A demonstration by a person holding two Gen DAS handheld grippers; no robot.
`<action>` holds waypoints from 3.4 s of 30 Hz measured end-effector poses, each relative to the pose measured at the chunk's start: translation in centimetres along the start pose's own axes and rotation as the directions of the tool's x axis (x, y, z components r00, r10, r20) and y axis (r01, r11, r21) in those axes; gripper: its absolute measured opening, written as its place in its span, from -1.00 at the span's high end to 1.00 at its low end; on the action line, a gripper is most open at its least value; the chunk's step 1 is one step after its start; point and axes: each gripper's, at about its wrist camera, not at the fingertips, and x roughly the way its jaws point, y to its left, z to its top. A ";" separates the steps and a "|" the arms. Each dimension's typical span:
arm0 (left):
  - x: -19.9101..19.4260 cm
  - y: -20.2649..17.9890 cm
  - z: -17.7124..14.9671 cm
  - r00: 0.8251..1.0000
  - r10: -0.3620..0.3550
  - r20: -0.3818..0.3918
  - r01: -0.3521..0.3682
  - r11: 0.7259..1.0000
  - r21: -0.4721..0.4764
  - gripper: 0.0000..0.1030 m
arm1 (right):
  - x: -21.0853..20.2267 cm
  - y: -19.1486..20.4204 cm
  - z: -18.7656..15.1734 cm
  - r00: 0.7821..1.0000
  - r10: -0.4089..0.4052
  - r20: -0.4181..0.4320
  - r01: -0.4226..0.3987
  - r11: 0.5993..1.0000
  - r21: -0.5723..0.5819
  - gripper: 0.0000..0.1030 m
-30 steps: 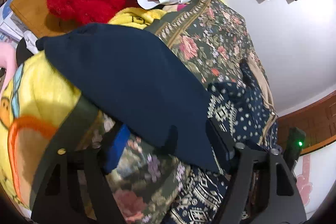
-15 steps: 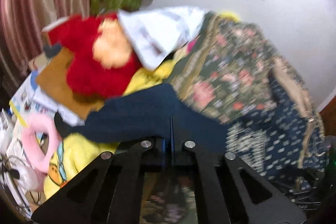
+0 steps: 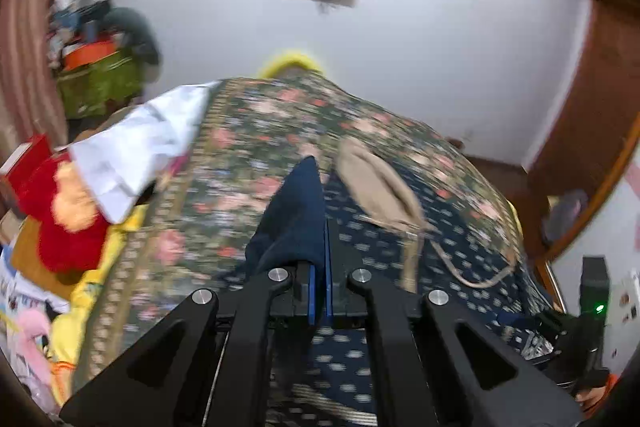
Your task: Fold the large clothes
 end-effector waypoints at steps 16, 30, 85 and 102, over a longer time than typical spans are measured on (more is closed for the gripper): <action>10.3 -16.1 -11.6 0.891 -0.110 -0.440 0.213 0.958 0.193 0.94 | -5.7 -8.4 -5.9 0.995 -0.100 0.009 0.099 0.993 0.060 -0.69; 4.4 -9.9 -13.0 0.877 -0.116 -0.465 0.253 0.936 0.243 -0.14 | -5.7 -3.9 -4.8 0.995 -0.094 0.023 0.094 0.996 -0.006 -0.70; 10.2 7.8 -15.7 0.860 0.273 -0.431 -0.193 0.956 0.219 -0.51 | -5.6 -9.0 -2.6 0.870 -0.480 0.113 0.456 0.870 0.186 -0.86; 10.4 0.8 -14.6 0.880 0.194 -0.433 -0.083 0.962 0.262 -0.50 | 2.1 -7.2 -3.4 0.997 0.035 -0.066 -0.011 0.943 0.332 -0.86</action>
